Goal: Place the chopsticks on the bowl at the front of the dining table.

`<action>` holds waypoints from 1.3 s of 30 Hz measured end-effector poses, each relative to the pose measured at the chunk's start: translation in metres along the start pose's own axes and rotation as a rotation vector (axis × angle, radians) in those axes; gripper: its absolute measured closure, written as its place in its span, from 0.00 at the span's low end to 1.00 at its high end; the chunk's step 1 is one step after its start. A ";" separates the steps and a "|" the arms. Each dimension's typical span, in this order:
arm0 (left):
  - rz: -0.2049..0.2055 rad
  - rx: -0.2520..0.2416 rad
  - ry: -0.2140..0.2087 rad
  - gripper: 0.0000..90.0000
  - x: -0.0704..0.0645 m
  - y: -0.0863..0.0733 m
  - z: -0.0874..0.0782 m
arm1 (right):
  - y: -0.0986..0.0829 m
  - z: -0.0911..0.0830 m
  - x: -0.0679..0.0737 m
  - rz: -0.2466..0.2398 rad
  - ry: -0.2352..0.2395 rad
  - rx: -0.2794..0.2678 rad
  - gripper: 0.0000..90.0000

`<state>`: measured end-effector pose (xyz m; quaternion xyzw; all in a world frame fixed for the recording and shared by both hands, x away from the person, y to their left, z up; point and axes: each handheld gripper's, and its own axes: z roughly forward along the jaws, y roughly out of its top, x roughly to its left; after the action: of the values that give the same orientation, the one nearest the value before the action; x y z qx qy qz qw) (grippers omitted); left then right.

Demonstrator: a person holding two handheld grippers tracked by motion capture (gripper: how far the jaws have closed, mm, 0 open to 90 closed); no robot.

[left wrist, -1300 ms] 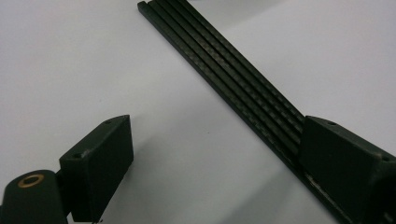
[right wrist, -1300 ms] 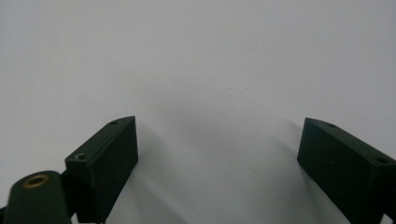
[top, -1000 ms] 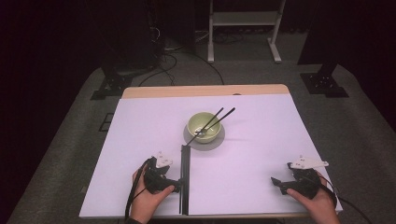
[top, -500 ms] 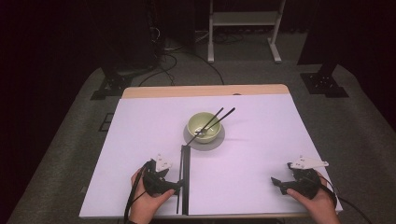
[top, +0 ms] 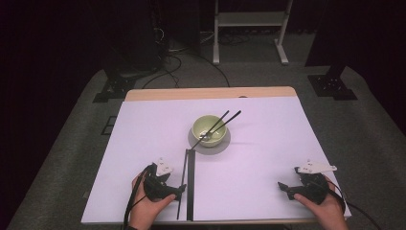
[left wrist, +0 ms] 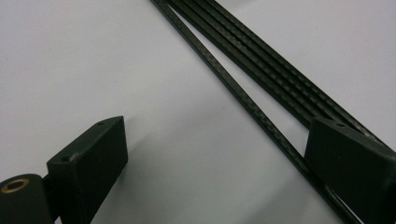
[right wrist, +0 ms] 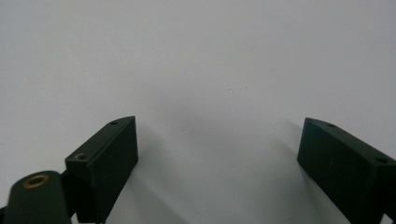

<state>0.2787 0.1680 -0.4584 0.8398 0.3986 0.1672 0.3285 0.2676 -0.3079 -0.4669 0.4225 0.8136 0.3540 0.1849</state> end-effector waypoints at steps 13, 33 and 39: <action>-0.019 0.022 0.021 0.03 0.016 -0.006 -0.007 | 0.000 0.000 0.000 0.000 0.000 0.000 0.12; -0.043 0.021 0.042 0.03 0.041 -0.017 -0.018 | 0.000 0.000 0.000 0.000 0.000 0.000 0.12; -0.057 0.018 0.058 0.03 0.051 -0.022 -0.022 | 0.000 0.000 0.000 0.000 0.000 0.000 0.12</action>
<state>0.2862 0.2270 -0.4565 0.8258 0.4332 0.1783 0.3140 0.2677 -0.3079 -0.4669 0.4226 0.8136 0.3540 0.1847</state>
